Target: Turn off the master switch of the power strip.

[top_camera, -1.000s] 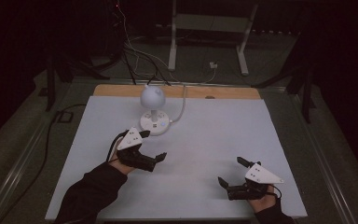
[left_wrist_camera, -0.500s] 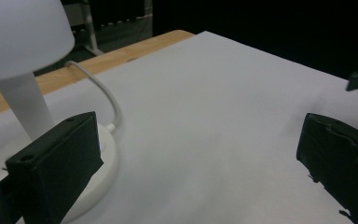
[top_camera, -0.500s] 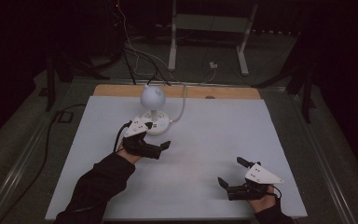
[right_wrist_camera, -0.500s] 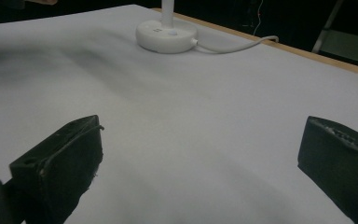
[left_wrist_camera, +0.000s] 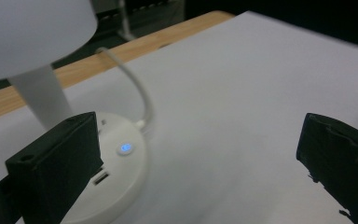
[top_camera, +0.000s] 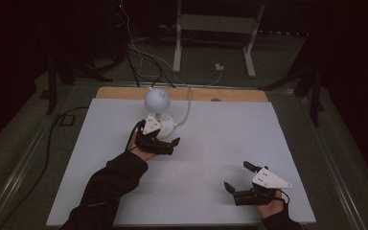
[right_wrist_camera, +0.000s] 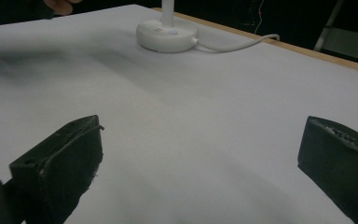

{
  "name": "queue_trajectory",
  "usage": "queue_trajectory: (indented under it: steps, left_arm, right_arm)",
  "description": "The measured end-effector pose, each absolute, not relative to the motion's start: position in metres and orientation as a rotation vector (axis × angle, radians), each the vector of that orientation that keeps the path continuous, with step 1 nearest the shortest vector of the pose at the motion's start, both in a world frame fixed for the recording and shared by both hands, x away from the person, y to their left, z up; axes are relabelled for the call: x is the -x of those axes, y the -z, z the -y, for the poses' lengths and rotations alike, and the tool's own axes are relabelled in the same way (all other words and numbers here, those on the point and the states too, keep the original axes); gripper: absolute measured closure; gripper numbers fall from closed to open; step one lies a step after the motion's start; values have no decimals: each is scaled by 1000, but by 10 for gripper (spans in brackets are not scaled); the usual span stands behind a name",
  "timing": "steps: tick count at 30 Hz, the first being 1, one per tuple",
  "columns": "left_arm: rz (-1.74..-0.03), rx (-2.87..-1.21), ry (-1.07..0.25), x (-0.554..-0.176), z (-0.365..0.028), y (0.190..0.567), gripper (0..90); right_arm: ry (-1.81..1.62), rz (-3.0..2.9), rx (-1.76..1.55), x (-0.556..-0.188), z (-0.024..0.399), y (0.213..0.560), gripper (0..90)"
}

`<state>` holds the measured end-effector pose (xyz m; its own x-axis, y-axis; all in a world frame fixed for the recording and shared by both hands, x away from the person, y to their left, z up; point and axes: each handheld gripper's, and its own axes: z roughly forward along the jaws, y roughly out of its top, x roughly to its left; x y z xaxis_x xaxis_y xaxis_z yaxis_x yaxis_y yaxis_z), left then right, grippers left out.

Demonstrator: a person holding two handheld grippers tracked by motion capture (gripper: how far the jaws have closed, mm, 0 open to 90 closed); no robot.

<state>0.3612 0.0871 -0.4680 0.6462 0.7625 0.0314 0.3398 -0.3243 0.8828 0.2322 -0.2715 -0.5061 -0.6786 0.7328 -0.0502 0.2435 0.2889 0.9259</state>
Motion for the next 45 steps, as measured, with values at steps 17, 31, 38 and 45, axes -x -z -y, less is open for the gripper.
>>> queue_trajectory:
  steps: [17,31,38,45]
  left_arm:
    - [-950,-1900,-573,-384,-88,483,418]
    - [-992,-1935,-595,-399,-85,491,743]
    - [-1025,-1965,-616,-406,-82,501,818]
    - [-1014,-1969,-642,-412,-81,506,900]
  right_arm:
    - [-1396,-2090,-861,-231,272,505,0]
    - [-1401,-2095,-865,-232,272,505,0]
    - [-1404,-2096,-862,-231,272,505,0]
    - [-1406,-2105,-865,-231,271,506,0]
